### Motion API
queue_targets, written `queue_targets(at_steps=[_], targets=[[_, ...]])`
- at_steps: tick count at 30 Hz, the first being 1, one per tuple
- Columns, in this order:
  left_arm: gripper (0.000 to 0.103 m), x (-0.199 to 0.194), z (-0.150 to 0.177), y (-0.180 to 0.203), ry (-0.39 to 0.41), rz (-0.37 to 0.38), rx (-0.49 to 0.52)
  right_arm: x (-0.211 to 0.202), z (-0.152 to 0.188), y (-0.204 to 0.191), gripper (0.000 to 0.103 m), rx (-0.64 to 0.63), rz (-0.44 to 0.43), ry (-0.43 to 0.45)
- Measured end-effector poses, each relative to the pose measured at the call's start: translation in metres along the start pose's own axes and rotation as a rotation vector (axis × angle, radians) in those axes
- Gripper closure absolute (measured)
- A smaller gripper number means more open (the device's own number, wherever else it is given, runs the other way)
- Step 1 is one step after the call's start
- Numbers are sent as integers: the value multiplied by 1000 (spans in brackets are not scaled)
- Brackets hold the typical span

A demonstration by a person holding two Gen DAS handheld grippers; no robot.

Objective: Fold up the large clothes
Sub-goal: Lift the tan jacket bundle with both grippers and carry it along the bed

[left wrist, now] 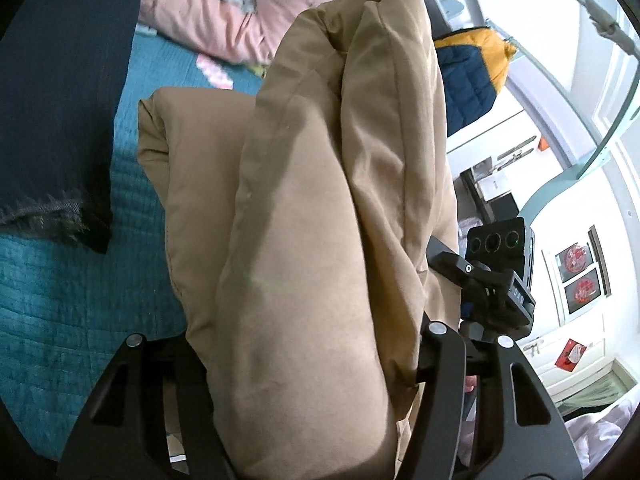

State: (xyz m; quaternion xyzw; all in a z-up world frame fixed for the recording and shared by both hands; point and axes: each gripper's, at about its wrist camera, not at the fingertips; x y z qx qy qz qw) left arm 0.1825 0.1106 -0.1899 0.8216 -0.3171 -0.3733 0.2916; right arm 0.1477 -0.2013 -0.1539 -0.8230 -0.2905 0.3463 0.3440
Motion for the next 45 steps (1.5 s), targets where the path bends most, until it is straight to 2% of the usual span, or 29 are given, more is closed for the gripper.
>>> queue_targets(at_steps=[7, 14, 17, 24, 31, 37, 41, 45], targets=[[45, -34, -18, -8, 69, -13, 18, 10, -9, -35, 46, -46, -22, -3], [45, -77, -36, -26, 172, -42, -2, 49, -20, -82, 46, -113, -57, -32], [45, -108, -62, -37, 223, -66, -2, 72, -27, -103, 47, -144, -77, -44], [45, -149, -99, -65, 341, -126, -24, 138, -40, -151, 46, -223, -117, -84], [45, -177, -139, -101, 423, -178, -60, 205, -57, -182, 46, -312, -97, -116], [45, -181, -168, -134, 464, -245, -99, 256, -64, -184, 45, -341, -48, -144], [45, -172, -178, -156, 473, -340, -121, 293, -59, -170, 45, -324, 5, -179], [44, -148, -183, -194, 459, -453, -137, 333, -49, -140, 42, -297, 95, -202]])
Point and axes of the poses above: each gripper's, at about its wrist camera, not at the fingertips, and x roughly the way its jaws point, y to its right, z to its underside, and after that the axes turned 13 degrees about y, right-handed
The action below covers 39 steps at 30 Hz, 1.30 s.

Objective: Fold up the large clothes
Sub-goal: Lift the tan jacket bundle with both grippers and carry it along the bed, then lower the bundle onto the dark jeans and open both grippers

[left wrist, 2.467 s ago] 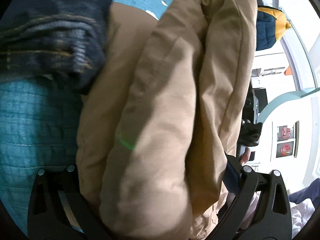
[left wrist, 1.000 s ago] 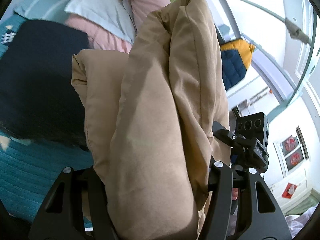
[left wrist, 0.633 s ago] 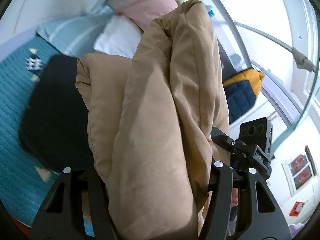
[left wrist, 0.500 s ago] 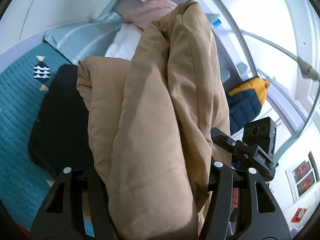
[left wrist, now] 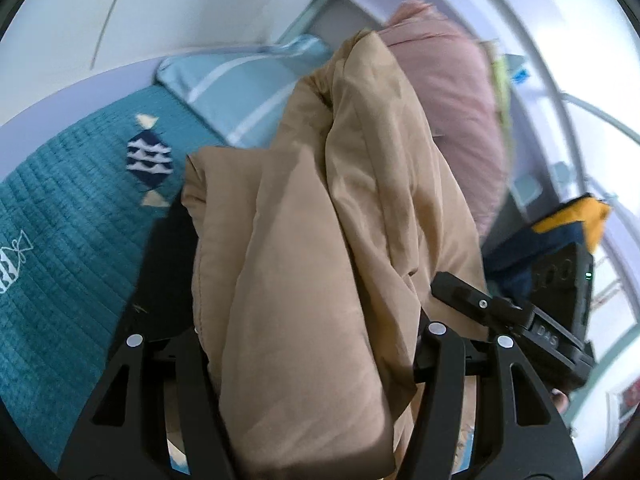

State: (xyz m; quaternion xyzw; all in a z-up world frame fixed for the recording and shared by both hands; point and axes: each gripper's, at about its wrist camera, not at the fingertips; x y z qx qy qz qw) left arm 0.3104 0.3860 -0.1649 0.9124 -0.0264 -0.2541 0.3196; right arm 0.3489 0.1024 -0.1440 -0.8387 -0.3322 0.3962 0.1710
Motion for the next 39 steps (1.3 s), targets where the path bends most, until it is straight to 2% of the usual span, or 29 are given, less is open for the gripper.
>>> queue_targets(at_steps=[1, 3, 4, 5, 8, 11, 16, 17, 18, 19, 21, 22, 23, 24, 25, 27, 28, 30, 33, 36, 39], targets=[[41, 10, 3, -6, -6, -22, -4, 9, 2, 3, 40, -7, 25, 0], [26, 26, 12, -19, 21, -88, 2, 22, 7, 8, 22, -48, 79, 7], [17, 28, 18, -26, 49, -111, -2, 27, 9, 12, 18, -42, 99, 6], [14, 23, 25, -31, 80, -105, -17, 28, 10, 14, 15, -24, 95, 2], [13, 9, 38, -38, 116, -90, -28, 23, 12, 11, 15, -51, 93, -27], [14, -12, 28, -21, 107, -171, 78, 0, 13, -9, 15, -174, 148, 20], [17, -55, 15, 13, 213, -309, 248, -50, 5, -32, 16, -291, 183, 145], [25, -62, 14, 19, 226, -324, 271, -60, 4, -35, 22, -307, 181, 162], [28, -71, 13, 25, 237, -324, 284, -66, 3, -38, 35, -314, 171, 160], [33, -79, 12, 30, 230, -302, 275, -65, 2, -42, 44, -311, 166, 134], [47, -83, 13, 35, 171, -227, 241, -57, 6, -45, 75, -297, 151, 58], [59, -81, 15, 35, 138, -190, 219, -49, 9, -48, 79, -303, 147, 22], [65, -76, 17, 34, 110, -163, 202, -45, 16, -52, 84, -315, 157, -3], [68, -69, 19, 34, 90, -160, 195, -33, 23, -54, 84, -336, 200, -47], [74, -56, 23, 30, 53, -191, 196, -18, 28, -51, 84, -338, 243, -88], [76, -29, 32, 13, -2, -257, 195, -1, 33, -41, 84, -295, 281, -122], [76, -14, 37, 1, -15, -251, 170, 8, 36, -34, 85, -264, 287, -137], [76, -2, 41, -10, -11, -254, 168, 17, 37, -27, 86, -241, 282, -128], [76, -7, 30, -2, -13, -253, 187, 14, 33, -34, 86, -252, 293, -129], [76, -25, 8, 14, 32, -241, 237, 1, 21, -39, 84, -230, 250, -112], [76, -39, -15, 24, 126, -215, 255, -12, -3, -46, 84, -217, 227, -30]])
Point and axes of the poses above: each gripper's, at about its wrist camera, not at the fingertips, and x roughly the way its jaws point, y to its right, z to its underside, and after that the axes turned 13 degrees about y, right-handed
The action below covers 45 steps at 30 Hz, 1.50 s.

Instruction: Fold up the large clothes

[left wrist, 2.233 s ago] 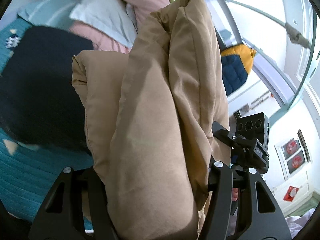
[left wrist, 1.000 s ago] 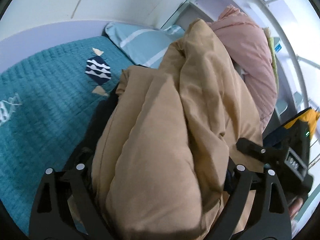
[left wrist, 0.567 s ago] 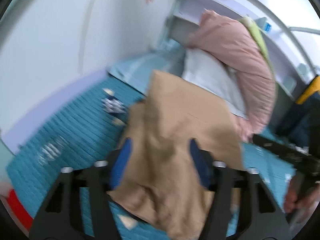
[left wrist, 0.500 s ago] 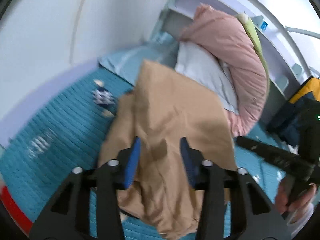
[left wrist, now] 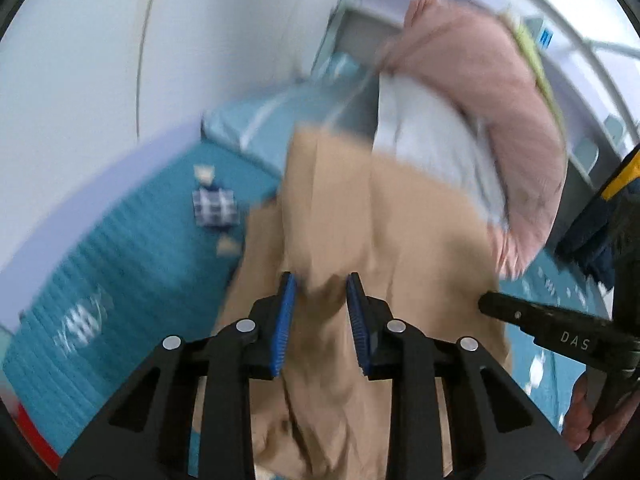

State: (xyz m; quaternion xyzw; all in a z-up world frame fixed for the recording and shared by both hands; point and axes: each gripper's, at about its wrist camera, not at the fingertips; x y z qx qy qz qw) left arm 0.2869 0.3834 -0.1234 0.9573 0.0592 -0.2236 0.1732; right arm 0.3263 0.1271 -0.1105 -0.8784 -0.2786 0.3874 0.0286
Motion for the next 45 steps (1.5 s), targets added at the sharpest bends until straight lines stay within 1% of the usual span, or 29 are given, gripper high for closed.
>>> queue_targets(at_steps=[1, 3, 4, 5, 7, 8, 9, 11, 12, 13, 14, 16, 18, 21, 22, 23, 25, 26, 27, 29, 31, 33, 35, 37, 40, 45], targets=[[76, 0, -9, 0, 17, 17, -6, -1, -8, -1, 84, -4, 2, 14], [76, 4, -25, 1, 27, 40, -22, 2, -26, -3, 84, -22, 12, 33], [76, 8, -33, 6, 32, 63, -8, 6, -33, -5, 84, -36, 19, 41], [76, 13, -39, 12, 36, 68, 13, 10, -40, -7, 84, -53, 29, 49], [76, 30, -45, 21, 26, 40, 50, 25, -52, -10, 84, -79, 41, 54], [76, 44, -43, 23, 11, 22, 54, 35, -55, -9, 84, -81, 45, 41], [76, 59, -41, 21, -6, 3, 47, 52, -57, -10, 84, -98, 59, 4], [76, 89, -28, 10, -58, -49, 27, 79, -56, -4, 83, -124, 64, -37], [76, 109, -13, 3, -97, -80, 5, 87, -53, 1, 83, -105, 46, -31], [76, 118, -1, -2, -94, -86, 1, 95, -49, 9, 83, -64, 20, -19], [76, 120, 5, -4, -80, -91, 9, 99, -45, 14, 83, -36, 2, -11], [76, 118, 1, -4, -87, -89, 11, 101, -42, 18, 84, -27, -6, 11], [76, 108, -4, -3, -76, -79, 11, 96, -40, 18, 84, -34, -6, 24], [73, 98, -4, 2, -67, -92, 24, 82, -41, 18, 83, -20, -17, 29], [70, 95, -4, 6, -63, -99, 33, 77, -42, 16, 82, -16, -23, 34], [63, 94, -5, 9, -58, -105, 41, 72, -42, 14, 82, -19, -27, 41], [56, 85, -3, 18, -47, -124, 65, 61, -40, 11, 72, -40, -11, 44], [55, 81, -3, 22, -44, -131, 78, 56, -39, 11, 54, -53, 29, 38], [54, 77, -2, 25, -41, -136, 87, 49, -39, 11, 41, -61, 68, 45], [51, 67, -1, 32, -35, -137, 105, 36, -37, 15, 38, -65, 64, 65], [47, 61, 0, 35, -36, -132, 105, 19, -33, 20, 31, -67, 85, 79], [47, 54, 3, 40, -41, -136, 116, 5, -27, 26, 24, -60, 93, 92], [45, 45, 9, 46, -42, -143, 123, -7, -20, 30, 21, -57, 96, 100], [39, 36, 17, 53, -41, -150, 126, -21, -12, 35, 18, -55, 124, 117], [39, 23, 29, 65, -59, -156, 138, -36, 3, 41, 15, -38, 136, 136], [38, -3, 52, 92, -90, -131, 164, -65, 31, 46, 12, -23, 152, 163]])
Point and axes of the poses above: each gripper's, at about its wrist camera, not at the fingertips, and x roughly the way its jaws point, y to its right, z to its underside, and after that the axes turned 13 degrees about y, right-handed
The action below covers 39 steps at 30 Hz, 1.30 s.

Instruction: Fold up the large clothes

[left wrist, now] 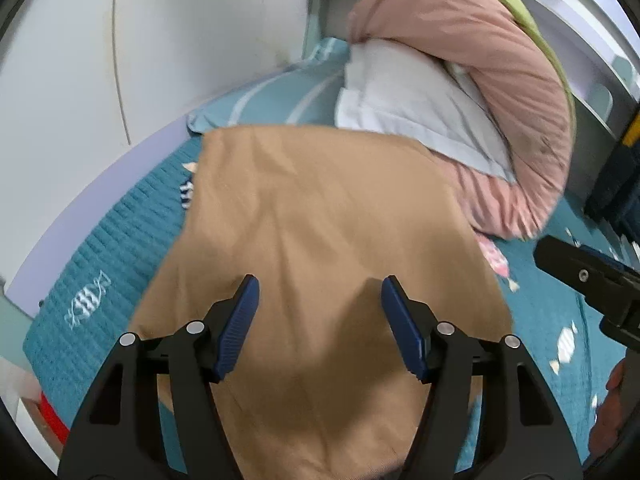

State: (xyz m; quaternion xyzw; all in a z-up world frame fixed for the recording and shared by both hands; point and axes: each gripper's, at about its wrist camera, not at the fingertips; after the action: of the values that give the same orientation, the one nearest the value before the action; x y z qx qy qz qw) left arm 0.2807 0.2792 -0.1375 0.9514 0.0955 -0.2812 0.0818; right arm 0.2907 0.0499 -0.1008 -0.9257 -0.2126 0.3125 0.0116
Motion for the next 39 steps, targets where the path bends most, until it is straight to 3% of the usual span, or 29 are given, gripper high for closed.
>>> queue_targets(at_steps=[6, 10, 16, 25, 31, 39], targets=[[38, -36, 28, 29, -20, 8, 13, -44, 24, 9, 9, -22, 49, 39], [33, -67, 44, 48, -1, 13, 32, -75, 50, 20, 9, -38, 92, 53], [33, -116, 72, 71, 26, 15, 40, -123, 84, 43, 9, 2, 127, 83], [32, -178, 112, 104, 90, -7, 126, -197, 130, 70, 8, 53, 183, 178], [26, -219, 139, 117, 185, -45, 146, -238, 162, 73, 8, 26, 242, 275], [25, -250, 164, 135, 250, -62, 163, -270, 189, 71, 8, -9, 244, 369]])
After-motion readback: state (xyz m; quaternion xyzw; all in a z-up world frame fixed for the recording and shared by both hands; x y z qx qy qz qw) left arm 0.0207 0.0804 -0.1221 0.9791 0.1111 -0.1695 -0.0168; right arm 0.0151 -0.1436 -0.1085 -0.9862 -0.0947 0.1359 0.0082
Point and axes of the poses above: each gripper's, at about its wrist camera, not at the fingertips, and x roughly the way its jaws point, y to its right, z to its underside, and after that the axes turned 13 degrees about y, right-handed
